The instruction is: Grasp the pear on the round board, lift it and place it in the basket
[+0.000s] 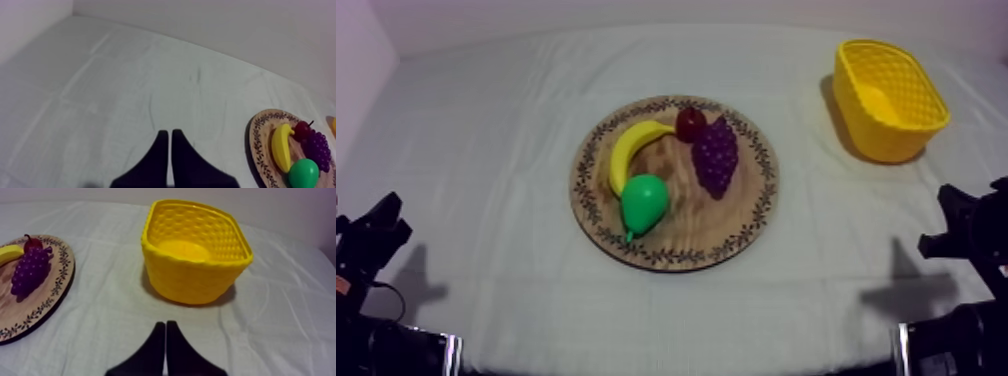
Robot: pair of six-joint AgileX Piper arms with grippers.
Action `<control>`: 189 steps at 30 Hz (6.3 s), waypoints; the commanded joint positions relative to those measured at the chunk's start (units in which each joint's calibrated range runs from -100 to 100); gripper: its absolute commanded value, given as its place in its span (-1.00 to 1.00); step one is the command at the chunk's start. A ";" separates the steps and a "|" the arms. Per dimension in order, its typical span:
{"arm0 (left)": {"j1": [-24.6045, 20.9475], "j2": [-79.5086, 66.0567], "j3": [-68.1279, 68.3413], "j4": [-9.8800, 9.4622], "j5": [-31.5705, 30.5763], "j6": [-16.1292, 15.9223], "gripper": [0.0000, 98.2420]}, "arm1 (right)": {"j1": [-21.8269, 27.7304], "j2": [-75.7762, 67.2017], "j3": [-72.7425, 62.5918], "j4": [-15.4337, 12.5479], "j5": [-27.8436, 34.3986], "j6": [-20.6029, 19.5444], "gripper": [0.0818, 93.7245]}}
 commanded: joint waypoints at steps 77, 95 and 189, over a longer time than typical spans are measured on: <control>0.00 -0.02 -0.05 -0.01 0.01 0.00 -1.00 | -33.78 92.45 -84.12 -4.00 42.92 -30.14 -0.80; 0.00 -0.02 -0.05 -0.01 0.01 0.00 -1.00 | -37.32 109.22 -94.55 -1.28 41.68 -36.70 0.41; 0.00 -0.02 -0.05 -0.01 0.01 0.00 -1.00 | -2.50 102.64 -86.20 8.87 31.93 -29.67 0.17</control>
